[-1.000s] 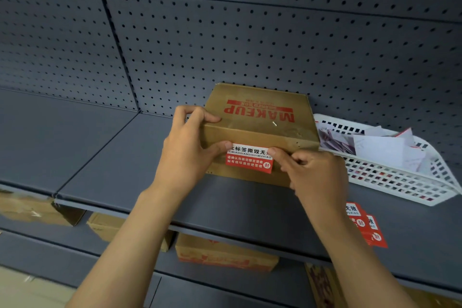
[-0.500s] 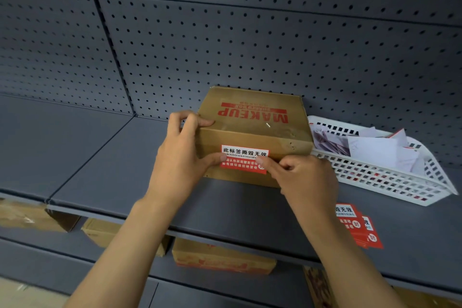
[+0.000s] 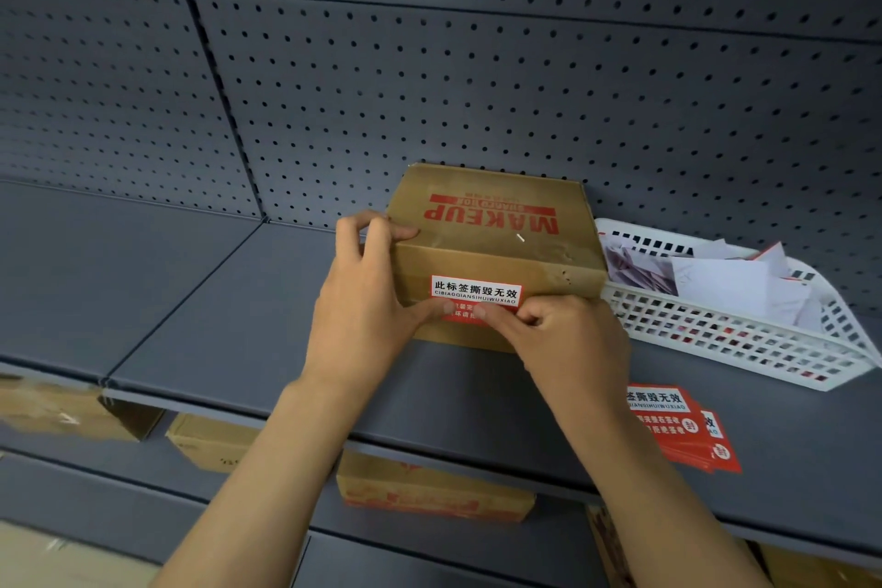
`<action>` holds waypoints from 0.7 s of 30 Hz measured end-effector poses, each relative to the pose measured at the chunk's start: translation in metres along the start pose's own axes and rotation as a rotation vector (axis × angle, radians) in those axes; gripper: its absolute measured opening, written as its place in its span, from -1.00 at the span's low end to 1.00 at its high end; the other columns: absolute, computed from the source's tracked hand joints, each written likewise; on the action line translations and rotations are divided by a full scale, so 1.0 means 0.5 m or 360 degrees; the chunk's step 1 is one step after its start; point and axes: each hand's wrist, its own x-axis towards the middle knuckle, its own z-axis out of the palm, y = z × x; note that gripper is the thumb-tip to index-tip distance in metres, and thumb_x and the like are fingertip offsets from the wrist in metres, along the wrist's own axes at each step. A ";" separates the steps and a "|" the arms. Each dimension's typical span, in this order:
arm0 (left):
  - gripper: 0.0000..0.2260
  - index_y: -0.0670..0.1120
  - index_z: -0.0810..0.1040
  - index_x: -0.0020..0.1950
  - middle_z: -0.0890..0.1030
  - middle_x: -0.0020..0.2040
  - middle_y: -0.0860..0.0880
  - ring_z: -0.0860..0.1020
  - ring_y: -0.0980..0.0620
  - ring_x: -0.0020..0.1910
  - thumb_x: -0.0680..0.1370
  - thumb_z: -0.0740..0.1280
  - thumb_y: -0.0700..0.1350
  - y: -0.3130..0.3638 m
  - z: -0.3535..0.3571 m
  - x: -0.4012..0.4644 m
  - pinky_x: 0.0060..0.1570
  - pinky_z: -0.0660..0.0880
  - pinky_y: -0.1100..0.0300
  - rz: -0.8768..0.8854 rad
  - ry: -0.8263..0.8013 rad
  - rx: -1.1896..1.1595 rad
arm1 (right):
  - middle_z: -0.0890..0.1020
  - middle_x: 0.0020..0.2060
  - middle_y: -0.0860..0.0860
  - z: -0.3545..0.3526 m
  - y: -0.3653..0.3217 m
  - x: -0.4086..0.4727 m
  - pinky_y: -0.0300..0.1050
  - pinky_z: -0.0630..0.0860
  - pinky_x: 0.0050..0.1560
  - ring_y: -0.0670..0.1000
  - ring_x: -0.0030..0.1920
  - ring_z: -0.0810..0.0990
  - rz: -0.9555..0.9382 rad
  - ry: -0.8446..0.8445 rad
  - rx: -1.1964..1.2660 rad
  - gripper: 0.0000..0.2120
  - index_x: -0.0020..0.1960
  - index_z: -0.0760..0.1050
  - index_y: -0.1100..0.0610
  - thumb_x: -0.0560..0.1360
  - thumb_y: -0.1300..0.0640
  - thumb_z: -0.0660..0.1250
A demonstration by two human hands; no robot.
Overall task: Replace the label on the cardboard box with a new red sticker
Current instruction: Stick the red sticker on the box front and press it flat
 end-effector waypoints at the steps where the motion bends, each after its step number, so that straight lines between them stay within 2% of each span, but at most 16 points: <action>1: -0.28 0.04 0.39 0.26 0.30 0.28 0.08 0.51 0.06 -0.06 0.21 0.62 0.17 -0.004 -0.002 0.001 -0.15 0.48 0.14 0.0009 -0.0017 0.0006 | 0.51 -0.65 -0.01 -0.004 0.007 0.000 -0.09 0.49 -0.49 0.01 -0.58 0.50 0.0019 -0.0003 -0.0020 -0.34 -0.54 0.47 0.12 0.36 -0.46 0.29; 4: -0.31 0.05 0.41 0.28 0.29 0.30 0.10 0.54 0.03 -0.08 0.24 0.63 0.11 -0.017 -0.007 0.003 -0.12 0.45 0.17 0.0042 -0.0076 -0.0006 | 0.53 -0.64 -0.03 -0.016 0.028 -0.003 -0.08 0.52 -0.45 0.01 -0.56 0.51 0.0043 0.0001 -0.0060 -0.36 -0.57 0.38 0.05 0.35 -0.47 0.28; 8: -0.29 0.05 0.40 0.29 0.28 0.31 0.10 0.49 0.09 0.00 0.23 0.65 0.05 -0.027 -0.014 0.004 -0.06 0.47 0.17 0.0090 -0.0126 -0.0046 | 0.54 -0.64 -0.02 -0.023 0.046 -0.007 -0.01 0.55 -0.41 0.04 -0.55 0.53 0.0012 0.0001 0.0022 -0.35 -0.52 0.51 0.09 0.36 -0.47 0.27; 10: -0.24 0.04 0.40 0.29 0.28 0.32 0.09 0.45 0.15 0.05 0.19 0.66 0.08 -0.023 -0.012 0.004 -0.05 0.45 0.20 0.0095 -0.0120 -0.0076 | 0.52 -0.65 -0.02 -0.019 0.038 -0.008 -0.01 0.53 -0.43 0.03 -0.57 0.51 -0.0055 -0.0026 0.0043 -0.34 -0.53 0.50 0.10 0.38 -0.46 0.27; 12: -0.20 0.01 0.40 0.28 0.28 0.32 0.07 0.43 0.17 0.08 0.14 0.66 0.15 -0.015 -0.005 0.002 -0.07 0.48 0.20 0.0098 -0.0068 -0.0074 | 0.50 -0.66 -0.02 -0.008 0.021 -0.009 -0.06 0.47 -0.48 0.01 -0.59 0.49 -0.0115 -0.0044 0.0053 -0.35 -0.54 0.49 0.12 0.38 -0.44 0.31; 14: -0.18 -0.02 0.39 0.26 0.29 0.32 0.05 0.48 0.10 0.09 0.12 0.65 0.19 -0.008 0.003 -0.002 -0.11 0.53 0.17 0.0093 -0.0018 -0.0048 | 0.45 -0.67 -0.05 0.003 0.000 -0.009 -0.17 0.34 -0.54 0.00 -0.60 0.45 -0.0145 -0.0029 0.0031 -0.36 -0.55 0.46 0.13 0.36 -0.41 0.36; 16: -0.18 -0.03 0.39 0.26 0.29 0.32 0.04 0.52 0.04 0.11 0.13 0.64 0.19 -0.007 0.006 -0.003 -0.14 0.56 0.13 0.0094 0.0000 -0.0003 | 0.42 -0.66 -0.06 0.010 -0.012 -0.007 -0.20 0.30 -0.53 -0.02 -0.59 0.44 -0.0124 -0.0058 0.0003 -0.37 -0.56 0.41 0.10 0.36 -0.41 0.37; 21: -0.27 0.04 0.40 0.30 0.29 0.33 0.09 0.56 0.04 -0.08 0.22 0.64 0.09 -0.026 -0.007 -0.001 -0.15 0.60 0.04 0.0140 -0.0044 0.0047 | 0.52 -0.65 -0.01 -0.001 0.017 -0.006 -0.04 0.54 -0.45 -0.01 -0.58 0.52 -0.0017 -0.0111 0.0017 -0.34 -0.54 0.47 0.13 0.37 -0.44 0.28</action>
